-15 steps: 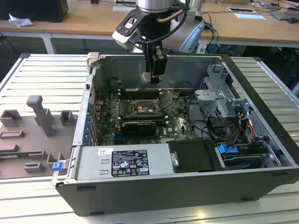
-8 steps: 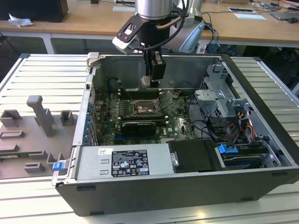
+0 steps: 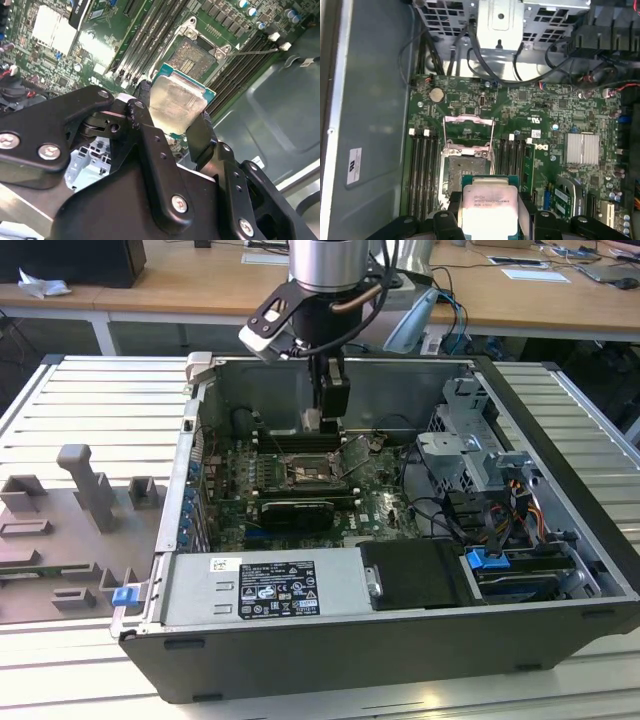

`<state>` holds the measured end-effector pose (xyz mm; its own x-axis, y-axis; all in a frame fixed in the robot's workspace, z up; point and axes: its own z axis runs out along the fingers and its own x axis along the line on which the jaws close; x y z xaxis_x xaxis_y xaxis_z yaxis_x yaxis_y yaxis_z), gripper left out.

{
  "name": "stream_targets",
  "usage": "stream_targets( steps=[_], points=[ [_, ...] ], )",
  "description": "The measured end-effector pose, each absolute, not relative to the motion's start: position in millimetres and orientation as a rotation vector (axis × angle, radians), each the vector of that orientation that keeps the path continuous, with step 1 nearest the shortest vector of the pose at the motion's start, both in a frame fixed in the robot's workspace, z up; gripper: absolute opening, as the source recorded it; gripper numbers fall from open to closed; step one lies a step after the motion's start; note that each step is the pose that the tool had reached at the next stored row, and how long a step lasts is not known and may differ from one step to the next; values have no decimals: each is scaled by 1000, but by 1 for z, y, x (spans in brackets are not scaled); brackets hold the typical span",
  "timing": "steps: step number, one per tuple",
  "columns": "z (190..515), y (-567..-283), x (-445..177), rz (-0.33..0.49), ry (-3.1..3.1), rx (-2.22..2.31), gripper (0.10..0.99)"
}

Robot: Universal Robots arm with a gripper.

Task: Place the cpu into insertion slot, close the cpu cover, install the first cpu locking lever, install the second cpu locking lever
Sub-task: 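Place the cpu into insertion slot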

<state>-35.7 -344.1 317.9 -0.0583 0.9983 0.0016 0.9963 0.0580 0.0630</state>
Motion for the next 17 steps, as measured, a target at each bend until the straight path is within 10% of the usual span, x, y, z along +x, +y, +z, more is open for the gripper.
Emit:
stream_targets(
  steps=[17],
  points=[
    [282,-343,-36,68,2189,2180,533]
  ],
)
